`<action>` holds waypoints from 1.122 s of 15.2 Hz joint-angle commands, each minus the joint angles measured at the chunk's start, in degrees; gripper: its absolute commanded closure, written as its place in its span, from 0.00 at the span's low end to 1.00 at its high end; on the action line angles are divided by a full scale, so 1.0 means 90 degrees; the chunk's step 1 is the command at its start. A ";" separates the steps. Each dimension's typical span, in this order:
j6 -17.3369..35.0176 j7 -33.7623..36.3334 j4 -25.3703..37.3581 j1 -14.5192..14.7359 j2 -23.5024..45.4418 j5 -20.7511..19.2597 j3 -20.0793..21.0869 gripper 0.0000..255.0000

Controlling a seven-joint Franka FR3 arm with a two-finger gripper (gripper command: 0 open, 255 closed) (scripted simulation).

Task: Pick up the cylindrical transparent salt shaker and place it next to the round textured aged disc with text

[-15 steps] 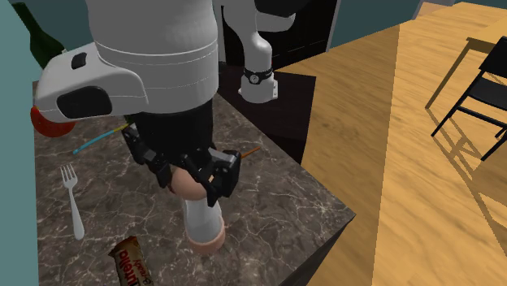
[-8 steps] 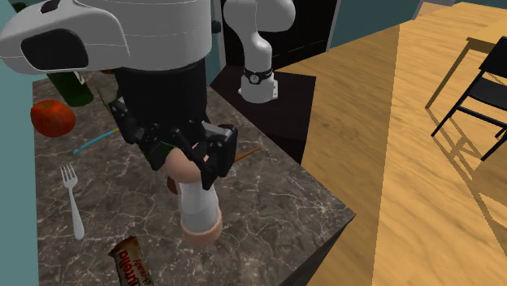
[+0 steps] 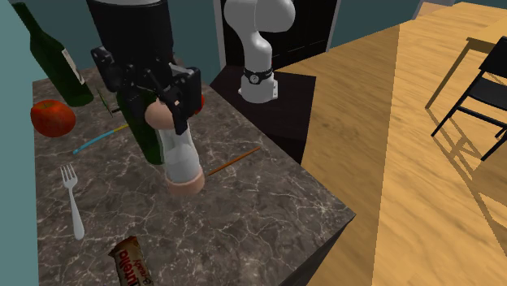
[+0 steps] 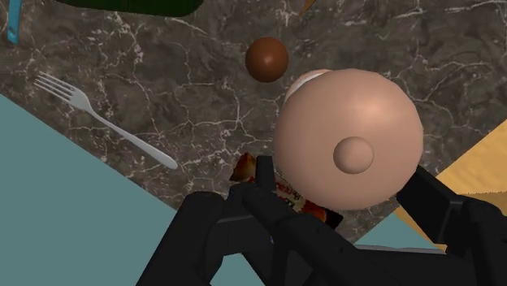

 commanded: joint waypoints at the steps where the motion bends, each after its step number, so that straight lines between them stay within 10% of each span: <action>1: 0.0060 -0.0224 -0.0475 -0.0145 -0.0442 0.0054 -0.0074 1.00; 17: -0.0163 -0.2123 -0.2573 -0.1037 -0.2939 0.0073 -0.1062 1.00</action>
